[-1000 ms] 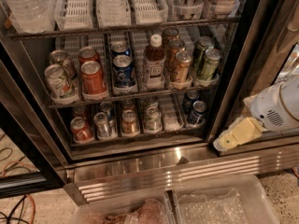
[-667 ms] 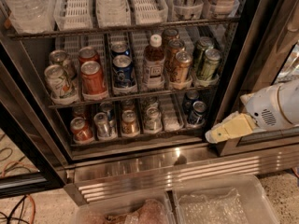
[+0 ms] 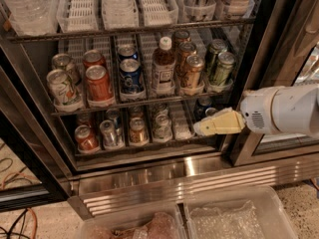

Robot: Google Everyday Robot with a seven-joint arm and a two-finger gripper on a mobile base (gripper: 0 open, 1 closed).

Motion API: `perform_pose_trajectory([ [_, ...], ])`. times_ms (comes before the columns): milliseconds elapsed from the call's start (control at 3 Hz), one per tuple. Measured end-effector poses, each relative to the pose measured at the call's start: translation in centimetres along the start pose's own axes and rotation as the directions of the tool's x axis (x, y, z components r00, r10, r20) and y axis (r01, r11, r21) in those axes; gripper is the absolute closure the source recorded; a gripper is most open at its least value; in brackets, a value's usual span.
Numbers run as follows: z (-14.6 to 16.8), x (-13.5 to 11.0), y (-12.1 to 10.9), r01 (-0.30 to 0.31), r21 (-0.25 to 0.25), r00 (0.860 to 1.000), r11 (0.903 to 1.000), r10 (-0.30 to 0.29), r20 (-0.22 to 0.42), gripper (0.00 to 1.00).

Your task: Pick green can from middle shelf of fridge

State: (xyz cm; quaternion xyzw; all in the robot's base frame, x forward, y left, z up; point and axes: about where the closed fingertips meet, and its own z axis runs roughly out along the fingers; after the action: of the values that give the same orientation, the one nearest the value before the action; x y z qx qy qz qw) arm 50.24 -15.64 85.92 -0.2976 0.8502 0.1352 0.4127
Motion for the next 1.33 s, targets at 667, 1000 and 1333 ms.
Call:
perform_pose_trajectory([
  [667,0.1,-1.5,-0.7,-0.032,0.052,0.997,0.9981,0.029,0.068,0.00],
  [1000,1.8,-2.5,-0.3,-0.057,0.112,0.992,0.9920,0.043,0.118,0.00],
  [1333,3.4,-2.6,-0.6,-0.137,0.163,0.974,0.9770,0.103,0.201,0.00],
])
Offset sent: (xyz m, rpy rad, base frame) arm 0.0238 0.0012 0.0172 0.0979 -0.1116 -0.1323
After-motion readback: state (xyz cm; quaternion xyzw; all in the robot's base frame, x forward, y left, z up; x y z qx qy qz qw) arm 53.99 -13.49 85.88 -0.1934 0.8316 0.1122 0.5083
